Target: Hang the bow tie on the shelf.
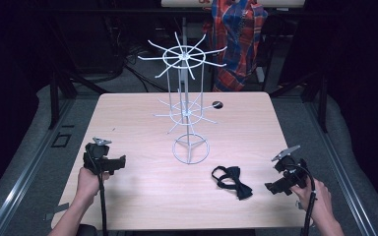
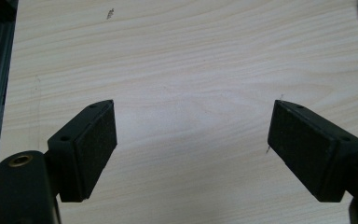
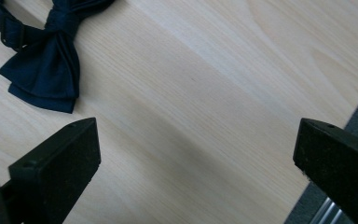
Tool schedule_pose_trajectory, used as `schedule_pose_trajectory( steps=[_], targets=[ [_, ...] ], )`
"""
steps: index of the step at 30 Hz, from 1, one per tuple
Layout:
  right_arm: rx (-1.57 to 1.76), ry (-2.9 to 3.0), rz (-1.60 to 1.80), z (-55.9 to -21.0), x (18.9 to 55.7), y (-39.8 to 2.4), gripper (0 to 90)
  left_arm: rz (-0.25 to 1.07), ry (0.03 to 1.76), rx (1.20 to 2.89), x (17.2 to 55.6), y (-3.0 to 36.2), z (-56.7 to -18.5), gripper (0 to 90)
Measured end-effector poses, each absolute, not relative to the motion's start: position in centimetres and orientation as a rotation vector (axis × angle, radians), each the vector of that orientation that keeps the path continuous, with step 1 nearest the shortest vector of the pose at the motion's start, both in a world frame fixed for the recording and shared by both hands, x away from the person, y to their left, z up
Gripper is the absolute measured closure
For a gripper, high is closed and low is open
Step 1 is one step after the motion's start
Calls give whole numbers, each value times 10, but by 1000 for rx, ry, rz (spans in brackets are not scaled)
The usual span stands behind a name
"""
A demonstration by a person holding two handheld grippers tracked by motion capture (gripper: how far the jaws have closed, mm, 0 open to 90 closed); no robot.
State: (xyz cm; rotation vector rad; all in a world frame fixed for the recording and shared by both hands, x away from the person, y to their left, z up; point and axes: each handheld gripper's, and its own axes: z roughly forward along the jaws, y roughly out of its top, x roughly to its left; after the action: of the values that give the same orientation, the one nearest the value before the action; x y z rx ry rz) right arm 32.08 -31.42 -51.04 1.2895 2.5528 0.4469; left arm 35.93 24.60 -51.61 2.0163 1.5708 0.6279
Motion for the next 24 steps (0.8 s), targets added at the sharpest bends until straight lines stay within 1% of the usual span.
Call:
schedule_pose_trajectory(
  steps=[24],
  targets=[
    [1178,2659,368,-524,323,-296,11,623,1564,2027,362,246,-517,157]
  ],
)
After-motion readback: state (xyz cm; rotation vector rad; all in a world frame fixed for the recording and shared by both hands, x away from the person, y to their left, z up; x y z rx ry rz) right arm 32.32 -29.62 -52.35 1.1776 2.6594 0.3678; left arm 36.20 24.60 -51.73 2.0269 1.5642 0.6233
